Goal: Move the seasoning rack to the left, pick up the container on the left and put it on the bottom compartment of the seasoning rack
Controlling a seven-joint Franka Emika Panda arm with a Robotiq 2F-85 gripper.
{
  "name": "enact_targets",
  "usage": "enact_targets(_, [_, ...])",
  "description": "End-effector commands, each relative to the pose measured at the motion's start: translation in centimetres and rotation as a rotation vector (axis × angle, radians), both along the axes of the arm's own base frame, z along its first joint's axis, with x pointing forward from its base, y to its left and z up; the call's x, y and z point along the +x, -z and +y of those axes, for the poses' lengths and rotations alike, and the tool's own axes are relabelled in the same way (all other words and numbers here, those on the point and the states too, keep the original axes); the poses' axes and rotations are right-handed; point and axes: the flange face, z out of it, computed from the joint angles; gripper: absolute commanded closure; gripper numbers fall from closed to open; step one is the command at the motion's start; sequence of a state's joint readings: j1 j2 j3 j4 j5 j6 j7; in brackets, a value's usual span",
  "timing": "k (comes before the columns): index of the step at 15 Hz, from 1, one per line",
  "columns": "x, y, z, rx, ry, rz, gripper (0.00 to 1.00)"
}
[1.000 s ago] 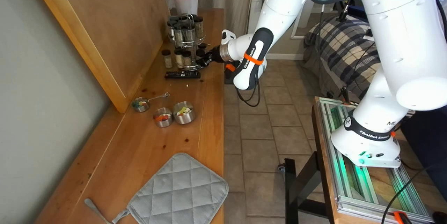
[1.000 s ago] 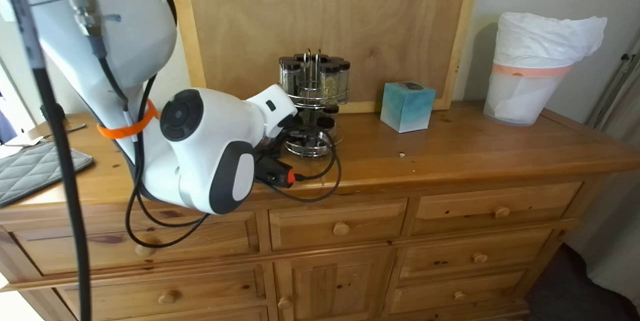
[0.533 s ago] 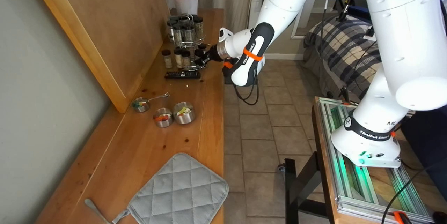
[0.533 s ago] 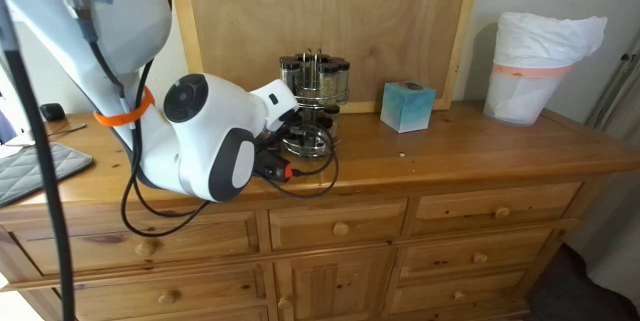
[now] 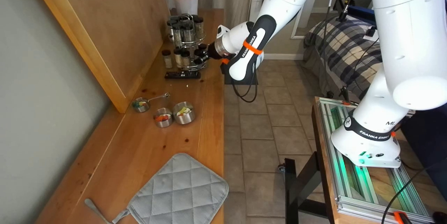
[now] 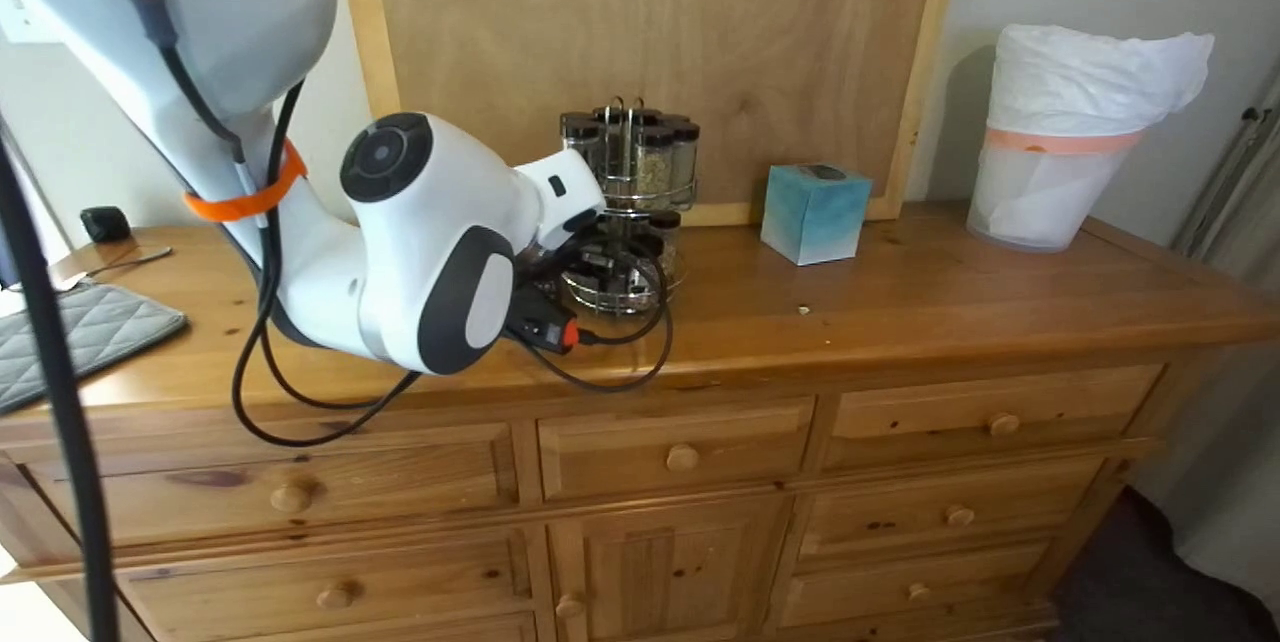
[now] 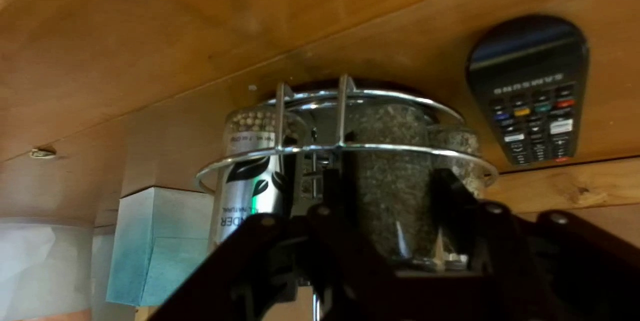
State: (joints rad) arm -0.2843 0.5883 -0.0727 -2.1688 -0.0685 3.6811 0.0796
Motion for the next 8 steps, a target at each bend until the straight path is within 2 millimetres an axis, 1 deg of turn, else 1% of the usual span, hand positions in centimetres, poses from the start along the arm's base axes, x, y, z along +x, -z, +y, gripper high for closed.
enact_targets(1, [0.21, -0.82, -0.02, 0.051, 0.010, 0.030, 0.19])
enact_targets(3, [0.21, -0.92, 0.05, 0.066, 0.012, 0.051, 0.05])
enact_targets(4, [0.19, -0.97, 0.09, 0.069, 0.012, 0.063, 0.01])
enact_targets(8, [0.10, -1.65, 0.52, 0.076, 0.001, 0.096, 0.00])
